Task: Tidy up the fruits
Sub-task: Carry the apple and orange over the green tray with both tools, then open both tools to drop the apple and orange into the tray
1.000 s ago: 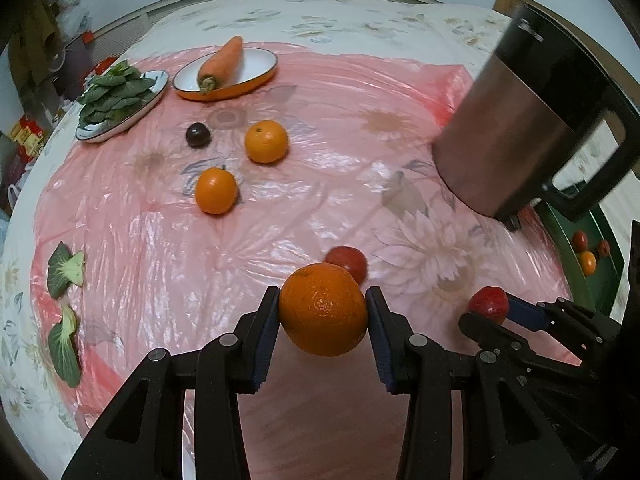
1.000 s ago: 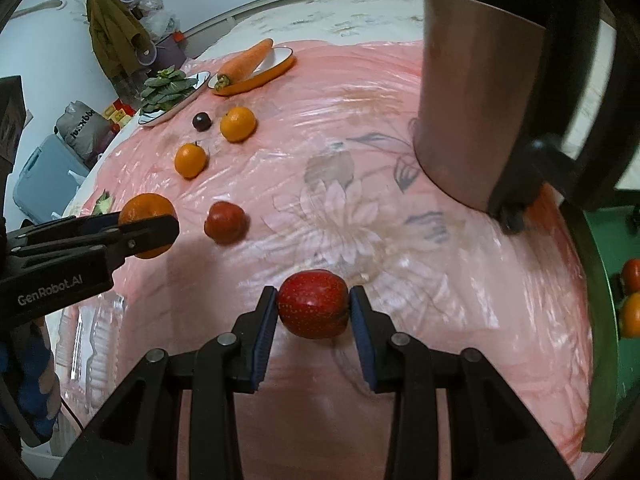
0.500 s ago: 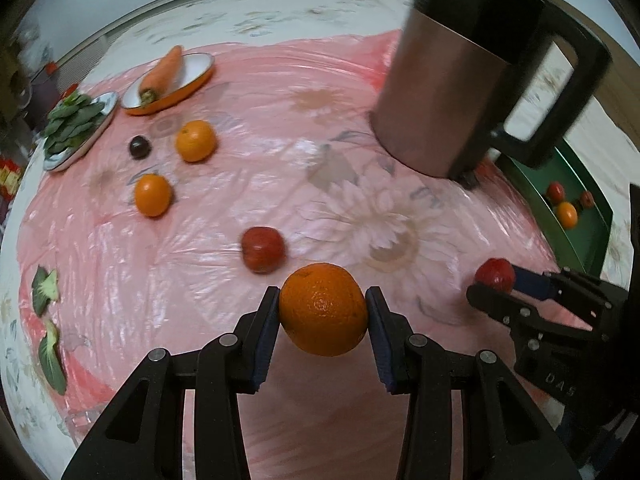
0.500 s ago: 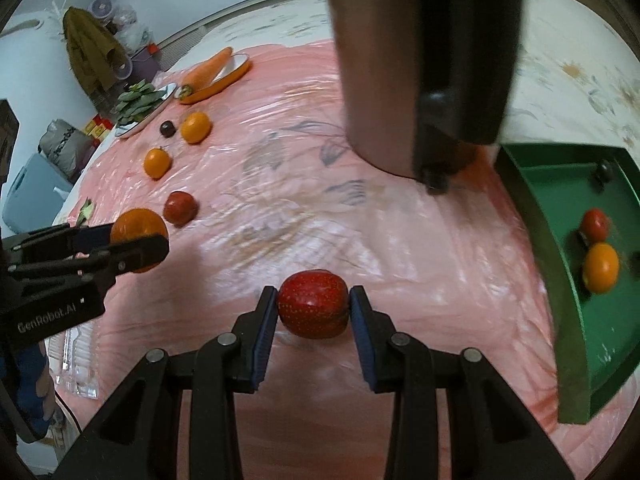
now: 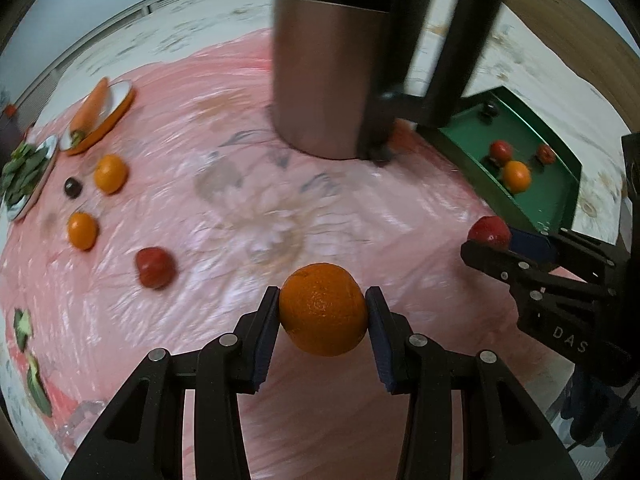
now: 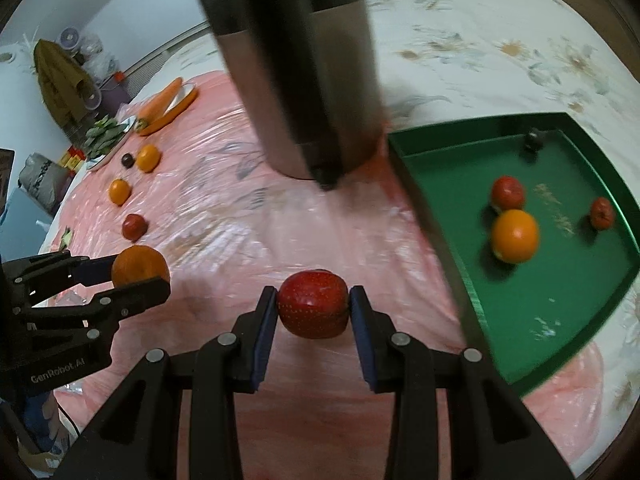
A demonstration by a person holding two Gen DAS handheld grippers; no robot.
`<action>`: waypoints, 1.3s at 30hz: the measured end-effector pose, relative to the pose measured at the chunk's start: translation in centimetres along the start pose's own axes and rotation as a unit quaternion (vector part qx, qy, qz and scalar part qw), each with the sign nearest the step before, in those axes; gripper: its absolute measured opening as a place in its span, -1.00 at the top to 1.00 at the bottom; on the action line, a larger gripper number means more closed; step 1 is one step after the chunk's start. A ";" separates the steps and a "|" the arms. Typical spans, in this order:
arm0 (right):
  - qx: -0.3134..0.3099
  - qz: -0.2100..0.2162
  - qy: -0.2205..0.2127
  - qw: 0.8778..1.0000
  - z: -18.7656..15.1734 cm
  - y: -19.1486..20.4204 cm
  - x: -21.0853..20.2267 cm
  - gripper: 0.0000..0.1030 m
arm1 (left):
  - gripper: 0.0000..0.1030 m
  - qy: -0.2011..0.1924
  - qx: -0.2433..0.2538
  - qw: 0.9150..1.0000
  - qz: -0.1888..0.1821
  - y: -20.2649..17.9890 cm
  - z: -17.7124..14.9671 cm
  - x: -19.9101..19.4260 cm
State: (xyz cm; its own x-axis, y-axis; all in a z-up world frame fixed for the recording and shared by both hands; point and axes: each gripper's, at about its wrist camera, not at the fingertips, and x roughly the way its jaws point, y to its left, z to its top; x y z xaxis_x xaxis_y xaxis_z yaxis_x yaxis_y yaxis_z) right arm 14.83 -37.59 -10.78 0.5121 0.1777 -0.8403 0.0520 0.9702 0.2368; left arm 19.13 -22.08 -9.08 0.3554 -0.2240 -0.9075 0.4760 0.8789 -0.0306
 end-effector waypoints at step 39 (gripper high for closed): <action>0.085 -0.131 -0.029 0.987 1.6 -20.1 -2.7 -0.21 | 0.28 -0.014 0.112 0.989 -0.094 -19.1 8.8 6.1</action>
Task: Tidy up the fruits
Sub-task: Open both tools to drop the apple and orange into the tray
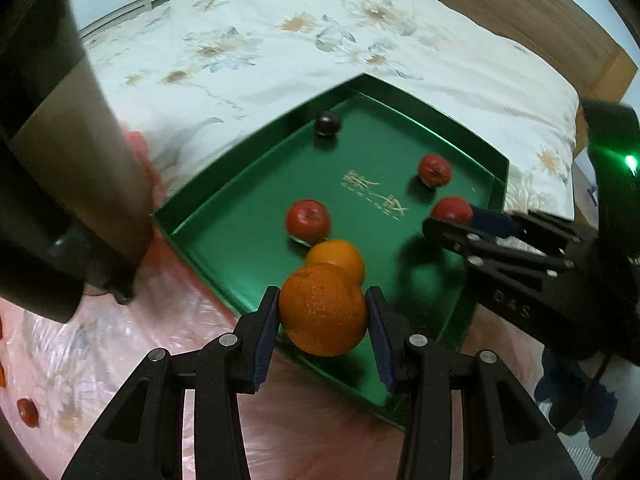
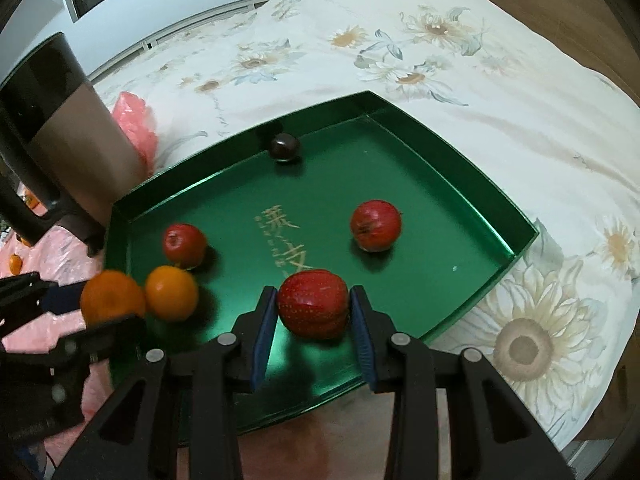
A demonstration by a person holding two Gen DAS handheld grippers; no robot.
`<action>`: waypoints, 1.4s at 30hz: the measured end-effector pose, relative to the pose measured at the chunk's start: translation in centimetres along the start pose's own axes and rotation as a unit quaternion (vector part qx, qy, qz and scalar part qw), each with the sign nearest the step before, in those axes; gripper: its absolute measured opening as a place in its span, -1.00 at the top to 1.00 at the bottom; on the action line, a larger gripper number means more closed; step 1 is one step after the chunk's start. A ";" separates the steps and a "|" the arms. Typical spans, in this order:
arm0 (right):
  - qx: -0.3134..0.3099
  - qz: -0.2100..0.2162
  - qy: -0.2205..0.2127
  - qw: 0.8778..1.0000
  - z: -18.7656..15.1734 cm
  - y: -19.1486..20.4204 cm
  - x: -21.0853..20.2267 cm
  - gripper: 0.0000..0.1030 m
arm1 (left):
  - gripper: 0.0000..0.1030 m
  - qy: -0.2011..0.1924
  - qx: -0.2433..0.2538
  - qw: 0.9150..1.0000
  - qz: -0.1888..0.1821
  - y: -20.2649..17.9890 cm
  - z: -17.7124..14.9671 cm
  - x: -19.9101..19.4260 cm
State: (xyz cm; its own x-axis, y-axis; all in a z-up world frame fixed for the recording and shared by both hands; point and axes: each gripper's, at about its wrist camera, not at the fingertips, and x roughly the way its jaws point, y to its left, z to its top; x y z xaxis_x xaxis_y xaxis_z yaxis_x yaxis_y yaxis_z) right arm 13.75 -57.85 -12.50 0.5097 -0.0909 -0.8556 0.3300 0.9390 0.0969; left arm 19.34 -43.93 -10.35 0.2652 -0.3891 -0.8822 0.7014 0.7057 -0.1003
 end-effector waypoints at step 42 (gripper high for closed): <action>-0.037 -0.025 -0.017 0.999 0.3 0.7 0.0 -1.00 | 0.08 0.000 0.003 1.000 -0.003 -0.9 -0.6 -0.3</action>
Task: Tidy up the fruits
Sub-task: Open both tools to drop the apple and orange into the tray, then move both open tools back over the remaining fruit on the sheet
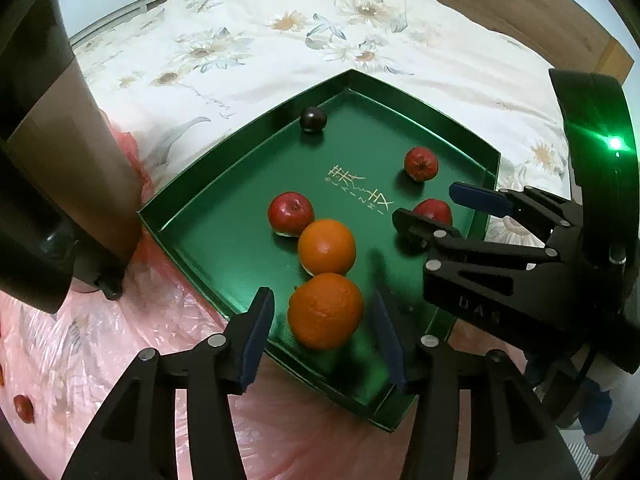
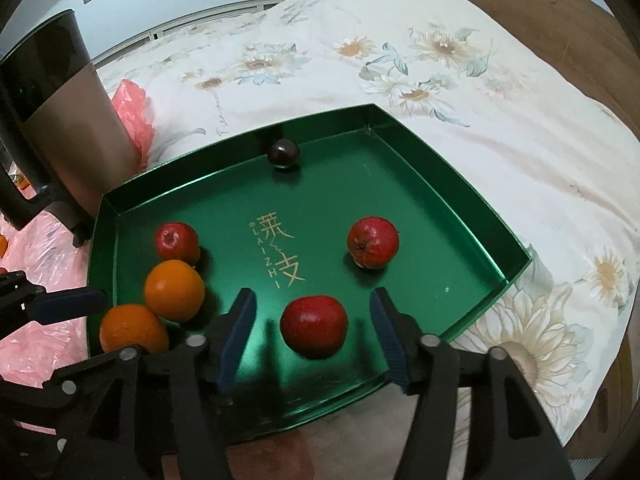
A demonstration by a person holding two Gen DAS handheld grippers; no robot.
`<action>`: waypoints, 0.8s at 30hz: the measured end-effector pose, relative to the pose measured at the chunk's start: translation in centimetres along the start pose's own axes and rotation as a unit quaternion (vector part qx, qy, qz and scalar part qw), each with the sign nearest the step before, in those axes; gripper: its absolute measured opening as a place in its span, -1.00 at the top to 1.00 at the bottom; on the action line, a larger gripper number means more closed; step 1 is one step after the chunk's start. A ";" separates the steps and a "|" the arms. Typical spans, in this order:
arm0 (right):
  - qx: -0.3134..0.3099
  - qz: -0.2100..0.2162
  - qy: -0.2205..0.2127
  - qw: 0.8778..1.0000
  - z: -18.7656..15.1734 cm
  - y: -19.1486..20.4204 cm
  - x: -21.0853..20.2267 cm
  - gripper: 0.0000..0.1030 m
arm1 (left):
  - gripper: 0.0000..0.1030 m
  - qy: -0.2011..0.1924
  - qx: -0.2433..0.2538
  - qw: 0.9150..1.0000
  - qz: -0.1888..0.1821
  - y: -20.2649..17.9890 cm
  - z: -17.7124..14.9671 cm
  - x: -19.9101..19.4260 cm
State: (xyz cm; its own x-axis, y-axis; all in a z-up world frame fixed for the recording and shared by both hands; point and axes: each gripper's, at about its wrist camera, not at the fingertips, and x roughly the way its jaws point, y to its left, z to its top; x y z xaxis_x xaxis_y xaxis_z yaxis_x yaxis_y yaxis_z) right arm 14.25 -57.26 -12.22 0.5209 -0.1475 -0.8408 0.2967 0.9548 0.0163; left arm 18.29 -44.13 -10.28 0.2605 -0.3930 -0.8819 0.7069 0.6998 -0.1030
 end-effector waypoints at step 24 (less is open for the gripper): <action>0.009 -0.012 -0.023 1.000 -0.5 3.1 -2.9 -1.00 | -0.09 -0.023 -0.024 0.999 -0.016 3.0 -2.9 -3.8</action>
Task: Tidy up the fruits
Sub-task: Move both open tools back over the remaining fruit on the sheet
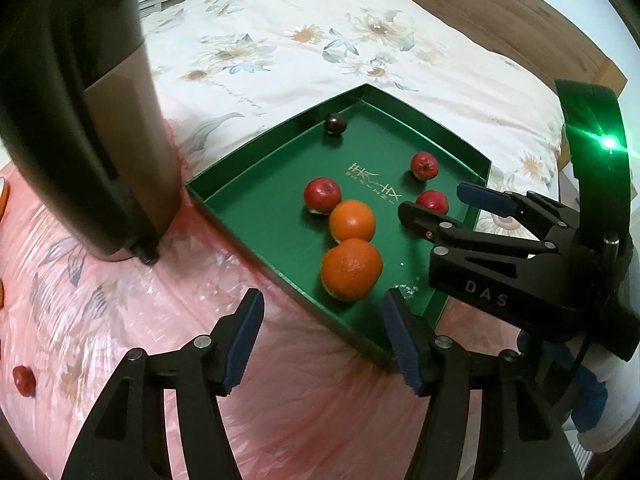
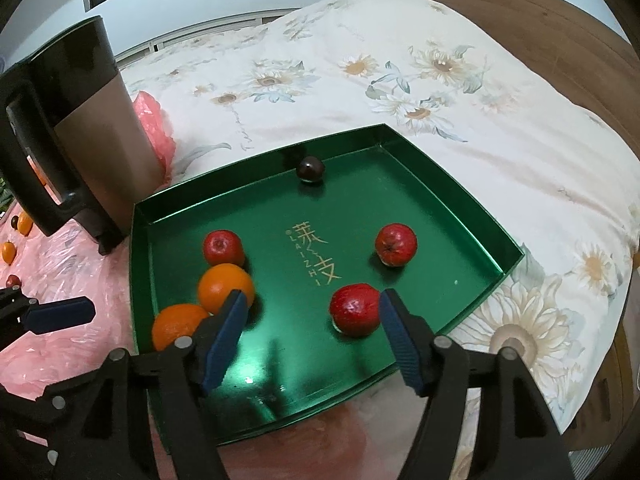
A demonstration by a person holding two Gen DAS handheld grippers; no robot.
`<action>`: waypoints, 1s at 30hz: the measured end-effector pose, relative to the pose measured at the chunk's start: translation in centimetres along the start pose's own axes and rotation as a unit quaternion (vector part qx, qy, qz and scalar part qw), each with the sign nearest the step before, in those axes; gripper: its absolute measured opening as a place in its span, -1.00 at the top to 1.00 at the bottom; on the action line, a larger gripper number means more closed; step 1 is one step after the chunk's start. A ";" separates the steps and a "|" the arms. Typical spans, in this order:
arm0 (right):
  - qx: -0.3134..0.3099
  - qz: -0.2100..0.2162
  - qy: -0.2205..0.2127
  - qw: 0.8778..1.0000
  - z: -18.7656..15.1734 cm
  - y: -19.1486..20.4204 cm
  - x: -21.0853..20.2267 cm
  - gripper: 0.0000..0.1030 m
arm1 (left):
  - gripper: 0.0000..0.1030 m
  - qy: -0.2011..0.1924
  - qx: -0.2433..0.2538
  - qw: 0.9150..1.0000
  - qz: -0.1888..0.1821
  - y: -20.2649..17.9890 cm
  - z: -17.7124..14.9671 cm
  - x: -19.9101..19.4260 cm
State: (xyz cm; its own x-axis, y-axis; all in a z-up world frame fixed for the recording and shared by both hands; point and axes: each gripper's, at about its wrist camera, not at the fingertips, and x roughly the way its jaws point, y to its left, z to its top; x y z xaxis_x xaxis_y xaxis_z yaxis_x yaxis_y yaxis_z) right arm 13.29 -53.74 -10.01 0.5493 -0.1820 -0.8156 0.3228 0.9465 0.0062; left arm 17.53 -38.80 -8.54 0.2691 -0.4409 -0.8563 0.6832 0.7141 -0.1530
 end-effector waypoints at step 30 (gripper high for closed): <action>-0.050 0.070 0.029 0.996 -3.3 10.9 -2.7 -1.00 | -0.08 0.005 -0.055 0.997 0.050 9.6 -6.3 -5.4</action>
State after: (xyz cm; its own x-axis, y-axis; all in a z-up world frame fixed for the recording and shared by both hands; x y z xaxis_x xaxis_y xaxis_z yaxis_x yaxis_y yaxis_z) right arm 12.80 -42.05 -9.67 0.5378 -0.0331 -0.8424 0.1664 0.9837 0.0677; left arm 18.42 -26.16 -8.51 0.3242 -0.3596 -0.8750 0.5753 0.8092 -0.1194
